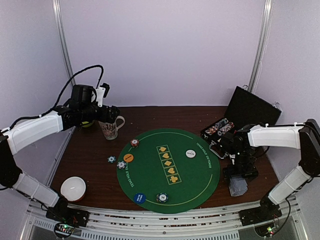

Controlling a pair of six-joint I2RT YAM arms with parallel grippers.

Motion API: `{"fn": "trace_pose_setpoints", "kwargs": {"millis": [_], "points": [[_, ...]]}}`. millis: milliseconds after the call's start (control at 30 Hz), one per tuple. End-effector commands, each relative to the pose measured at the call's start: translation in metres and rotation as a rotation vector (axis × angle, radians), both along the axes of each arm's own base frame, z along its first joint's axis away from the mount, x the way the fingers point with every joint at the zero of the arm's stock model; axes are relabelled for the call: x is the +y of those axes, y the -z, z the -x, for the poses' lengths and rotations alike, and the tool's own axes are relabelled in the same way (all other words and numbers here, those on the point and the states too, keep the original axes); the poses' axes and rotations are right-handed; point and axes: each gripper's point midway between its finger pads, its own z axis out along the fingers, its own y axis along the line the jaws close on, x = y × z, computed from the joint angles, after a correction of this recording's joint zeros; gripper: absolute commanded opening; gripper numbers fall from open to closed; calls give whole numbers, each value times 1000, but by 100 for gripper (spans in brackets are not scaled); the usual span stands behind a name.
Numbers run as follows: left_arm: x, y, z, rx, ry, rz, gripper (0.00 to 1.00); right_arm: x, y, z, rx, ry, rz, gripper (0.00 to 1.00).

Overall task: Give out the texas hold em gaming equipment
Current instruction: Pick up the poker card from the corner of the board.

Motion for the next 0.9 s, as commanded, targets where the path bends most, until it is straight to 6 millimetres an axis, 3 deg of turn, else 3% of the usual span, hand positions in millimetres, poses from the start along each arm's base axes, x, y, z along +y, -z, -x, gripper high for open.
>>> {"fn": "trace_pose_setpoints", "kwargs": {"millis": [0,333,600,667,800,867], "points": [[-1,-1,-3,-13,13,0,98,1,6,-6,-4,-31,-17,100],[-3,1,-3,-8,23,3,98,1,23,1,20,-23,-27,100],[-3,1,-3,-7,22,3,98,2,25,12,28,15,-50,67],[-2,2,-3,-6,21,4,98,4,26,15,32,17,-57,63],[-1,1,-3,-7,18,7,98,6,24,19,35,18,-58,62],[-1,2,-3,-4,21,7,98,7,22,22,36,23,-63,75]]}}
